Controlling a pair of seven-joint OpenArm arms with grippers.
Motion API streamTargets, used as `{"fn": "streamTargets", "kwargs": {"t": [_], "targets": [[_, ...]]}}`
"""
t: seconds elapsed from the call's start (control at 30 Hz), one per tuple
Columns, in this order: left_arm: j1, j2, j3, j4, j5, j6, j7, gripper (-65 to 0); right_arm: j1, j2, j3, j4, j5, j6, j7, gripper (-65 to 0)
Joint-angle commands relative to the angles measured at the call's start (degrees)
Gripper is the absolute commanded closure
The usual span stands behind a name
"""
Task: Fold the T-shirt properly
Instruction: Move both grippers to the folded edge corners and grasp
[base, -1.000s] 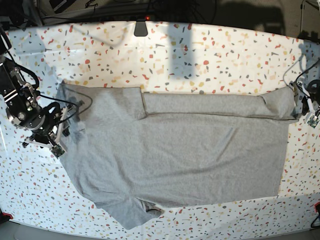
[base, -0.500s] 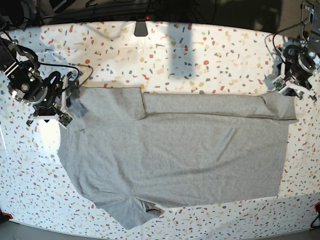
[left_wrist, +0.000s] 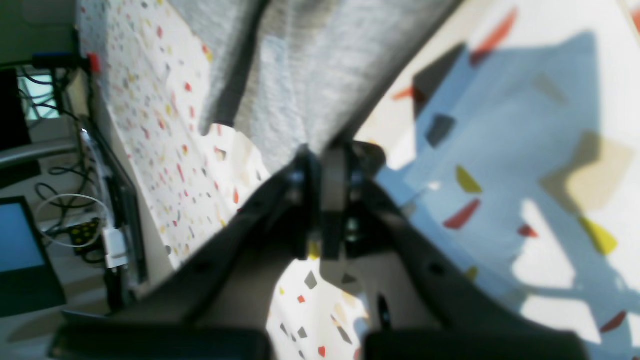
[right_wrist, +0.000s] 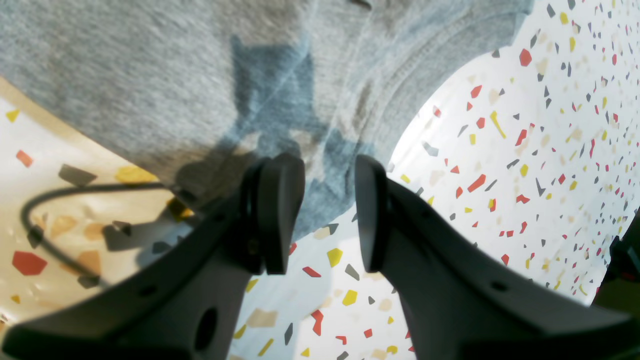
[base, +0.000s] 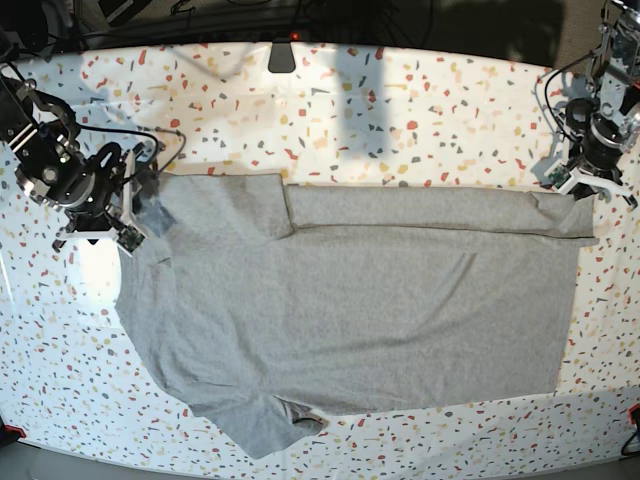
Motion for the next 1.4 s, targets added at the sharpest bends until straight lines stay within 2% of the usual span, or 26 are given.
{"fn": "streamTargets", "kwargs": {"t": [0.0,0.1,0.27,0.37,0.7,0.87,1.0,1.1,1.37], "targets": [[0.0,-1.0,-0.2,0.2,-0.1,-0.7,1.5,0.0,0.9,1.4,0.7,1.4,-0.5,-0.7,-0.2,-21.6],[0.0,-1.0,-0.2,0.2,-0.2,-0.6,1.5,0.0,0.7,2.4,0.7,4.3,-0.2,-0.7,-1.5,-21.6],[-0.3,0.7,-0.2,0.2,-1.6,0.6,1.0,0.0,-2.5,6.0,0.7,7.8,-0.3,-0.7,-1.5,-21.6],[-0.3,0.9,-0.2,0.3,-1.6,0.7,0.4,0.0,-5.2,6.8,0.7,7.7,-1.9,-0.7,-1.5,-21.6],[-0.3,0.9,-0.2,0.3,-1.6,0.7,0.2,0.0,-8.6,6.6,0.1,2.6,-4.4,-0.5,-0.3,-21.6],[-0.3,0.9,-0.2,0.3,-2.6,1.1,0.2,0.0,-8.5,6.3,-0.4,-0.4,-4.4,1.8,2.6,-21.6],[-0.3,0.9,-0.2,0.3,-5.0,3.5,0.0,0.0,-8.6,5.0,-0.4,-1.2,-4.5,3.0,3.6,-21.6],[-0.3,0.9,-0.2,0.3,-5.1,3.8,-0.1,0.0,-8.5,4.7,-0.4,-1.3,-4.7,5.4,4.4,-21.6],[-0.3,0.9,-0.2,0.3,-5.1,3.8,-0.3,0.0,-8.5,4.7,-0.4,-1.3,-6.0,5.6,5.9,-21.6]]}}
